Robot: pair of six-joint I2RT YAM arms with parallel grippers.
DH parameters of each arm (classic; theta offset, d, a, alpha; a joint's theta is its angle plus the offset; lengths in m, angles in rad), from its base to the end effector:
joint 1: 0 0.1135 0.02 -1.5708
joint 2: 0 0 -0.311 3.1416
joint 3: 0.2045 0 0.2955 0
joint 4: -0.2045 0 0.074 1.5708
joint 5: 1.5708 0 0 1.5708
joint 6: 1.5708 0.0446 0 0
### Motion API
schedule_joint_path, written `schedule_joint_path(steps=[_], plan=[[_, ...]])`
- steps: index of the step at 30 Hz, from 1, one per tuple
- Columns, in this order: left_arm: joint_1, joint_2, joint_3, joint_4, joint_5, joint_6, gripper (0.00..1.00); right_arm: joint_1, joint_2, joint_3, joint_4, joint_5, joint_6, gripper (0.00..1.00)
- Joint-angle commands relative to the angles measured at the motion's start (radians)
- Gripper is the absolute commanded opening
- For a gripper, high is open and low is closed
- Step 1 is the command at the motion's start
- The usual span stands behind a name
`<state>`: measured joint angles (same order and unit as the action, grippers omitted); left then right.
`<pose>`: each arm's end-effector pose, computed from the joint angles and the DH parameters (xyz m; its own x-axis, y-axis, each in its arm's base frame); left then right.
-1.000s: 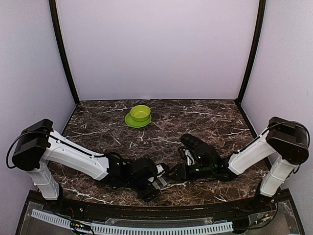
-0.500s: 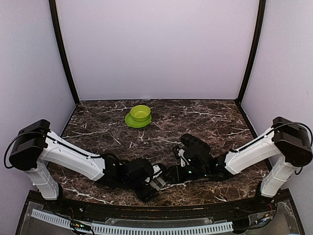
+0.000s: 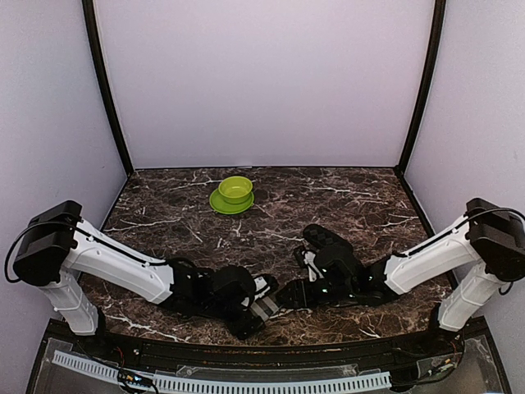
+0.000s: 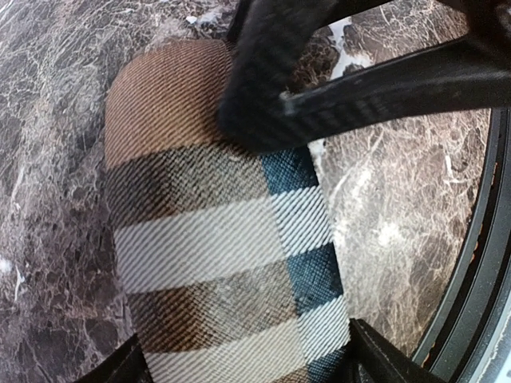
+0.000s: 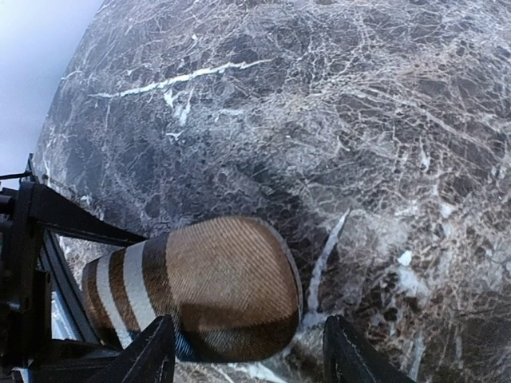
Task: Organize the sunglasses
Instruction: Place the case with sunglasses at the center of the board.
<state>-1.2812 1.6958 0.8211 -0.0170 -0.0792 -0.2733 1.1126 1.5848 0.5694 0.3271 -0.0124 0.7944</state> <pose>0.1075 -0.3486 0.1463 -0.4680 0.6284 -0.6214 0.8463 0.5212 -0.1103 0.1408 0.2868 0.1349 -0.8397 -0.0898 -0.5356 -0.4309 0.7104 0.5565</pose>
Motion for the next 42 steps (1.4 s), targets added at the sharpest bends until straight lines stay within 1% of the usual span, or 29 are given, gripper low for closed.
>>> schedule_joint_path(steps=[1,5,10,12,14,18,22,27,31,36,38,42], plan=[[-0.006,0.014,0.023,-0.047,-0.001,0.011,0.79,-0.032,-0.058,-0.043,0.047,-0.048,0.019,0.64],[-0.006,0.022,0.036,-0.052,-0.007,0.021,0.79,-0.067,-0.101,-0.081,0.098,-0.087,0.043,0.64],[-0.005,0.035,0.054,-0.055,-0.009,0.028,0.78,-0.095,-0.154,-0.102,0.077,-0.086,0.038,0.64],[-0.003,0.039,0.066,-0.055,-0.009,0.029,0.74,-0.105,-0.172,-0.112,0.069,-0.080,0.036,0.64],[-0.004,0.050,0.083,-0.060,-0.013,0.029,0.68,-0.114,-0.190,-0.120,0.057,-0.072,0.033,0.64],[0.005,0.083,0.130,-0.082,-0.054,0.018,0.56,-0.137,-0.234,-0.135,0.020,-0.054,0.028,0.64],[0.028,0.107,0.193,-0.108,-0.110,0.001,0.49,-0.163,-0.297,-0.139,-0.040,-0.019,0.019,0.64],[0.082,0.148,0.300,-0.125,-0.178,-0.020,0.48,-0.217,-0.401,-0.140,-0.144,0.036,0.005,0.64],[0.150,0.241,0.428,-0.165,-0.183,-0.019,0.49,-0.262,-0.464,-0.141,-0.209,0.060,-0.007,0.65],[0.200,0.351,0.582,-0.220,-0.195,0.009,0.49,-0.291,-0.509,-0.146,-0.248,0.064,-0.015,0.65],[0.214,0.380,0.615,-0.240,-0.193,0.010,0.50,-0.295,-0.517,-0.149,-0.257,0.065,-0.017,0.65],[0.236,0.383,0.619,-0.269,-0.181,0.008,0.51,-0.299,-0.520,-0.163,-0.248,0.063,-0.012,0.65]])
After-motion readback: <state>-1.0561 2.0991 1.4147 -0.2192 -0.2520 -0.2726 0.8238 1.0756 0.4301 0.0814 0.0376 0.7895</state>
